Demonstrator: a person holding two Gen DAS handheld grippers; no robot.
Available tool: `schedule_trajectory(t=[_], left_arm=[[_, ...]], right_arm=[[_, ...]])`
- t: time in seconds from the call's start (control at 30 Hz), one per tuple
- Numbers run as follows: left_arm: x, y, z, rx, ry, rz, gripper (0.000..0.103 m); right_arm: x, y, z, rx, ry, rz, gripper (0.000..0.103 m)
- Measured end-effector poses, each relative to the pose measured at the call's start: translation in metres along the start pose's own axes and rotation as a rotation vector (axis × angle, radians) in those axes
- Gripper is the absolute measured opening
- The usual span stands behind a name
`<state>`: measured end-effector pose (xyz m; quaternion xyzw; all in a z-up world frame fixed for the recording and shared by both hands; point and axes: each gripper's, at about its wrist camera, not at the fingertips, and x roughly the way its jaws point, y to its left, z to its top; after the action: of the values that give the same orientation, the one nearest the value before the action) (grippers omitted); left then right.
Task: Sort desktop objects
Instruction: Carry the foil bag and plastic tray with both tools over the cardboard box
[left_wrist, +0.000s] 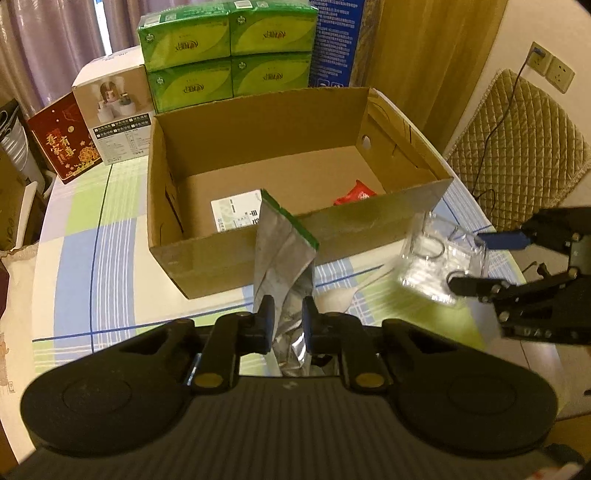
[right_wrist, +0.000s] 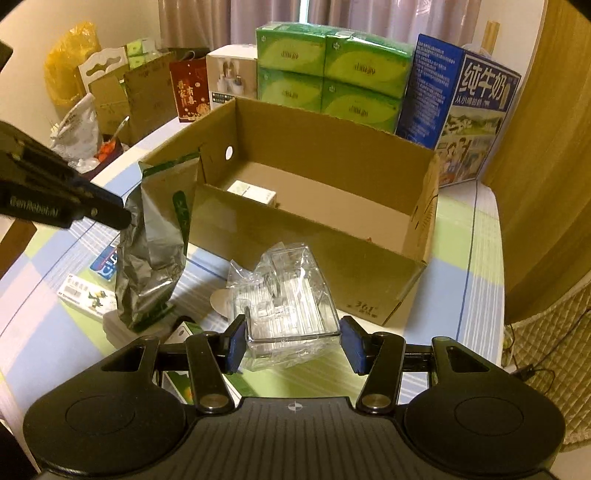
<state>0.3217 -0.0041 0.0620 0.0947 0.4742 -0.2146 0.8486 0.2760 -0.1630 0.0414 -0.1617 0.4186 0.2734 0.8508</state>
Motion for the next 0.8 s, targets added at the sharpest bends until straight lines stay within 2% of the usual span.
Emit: schedule_trajectory(t=[0.03, 0.1, 0.17, 0.27, 0.3, 0.43, 0.63, 0.67, 0.73, 0.8], left_arm=[[-0.001, 0.001, -0.002, -0.003, -0.004, 0.002, 0.016], [-0.002, 0.005, -0.009, -0.015, -0.011, 0.003, 0.029], [-0.002, 0.009, -0.019, -0.023, -0.022, -0.009, 0.037], [0.008, 0.014, -0.031, -0.038, -0.021, -0.018, 0.059], [0.012, 0.014, -0.035, -0.040, -0.023, -0.017, 0.061], [0.035, 0.013, -0.042, -0.079, -0.045, -0.043, 0.061], [0.065, 0.004, -0.045, -0.071, -0.129, -0.024, 0.061], [0.069, 0.004, -0.046, -0.073, -0.141, -0.026, 0.059], [0.075, 0.004, -0.047, -0.071, -0.143, -0.016, 0.047], [0.077, 0.004, -0.049, -0.071, -0.147, -0.017, 0.041]], right_arm=[[0.001, 0.000, 0.000, 0.000, 0.002, 0.000, 0.050], [0.003, 0.000, 0.000, 0.005, 0.007, -0.002, 0.050], [0.006, -0.002, -0.004, 0.012, 0.012, 0.002, 0.050], [0.014, -0.004, -0.007, 0.021, 0.023, 0.007, 0.050], [0.016, -0.004, -0.007, 0.023, 0.025, 0.008, 0.050], [0.025, -0.003, -0.007, 0.029, 0.031, 0.013, 0.051], [0.036, -0.006, -0.009, 0.039, 0.035, 0.009, 0.050], [0.038, -0.006, -0.010, 0.039, 0.037, 0.007, 0.050], [0.041, -0.008, -0.010, 0.040, 0.038, 0.005, 0.050], [0.043, -0.009, -0.011, 0.045, 0.037, 0.004, 0.050]])
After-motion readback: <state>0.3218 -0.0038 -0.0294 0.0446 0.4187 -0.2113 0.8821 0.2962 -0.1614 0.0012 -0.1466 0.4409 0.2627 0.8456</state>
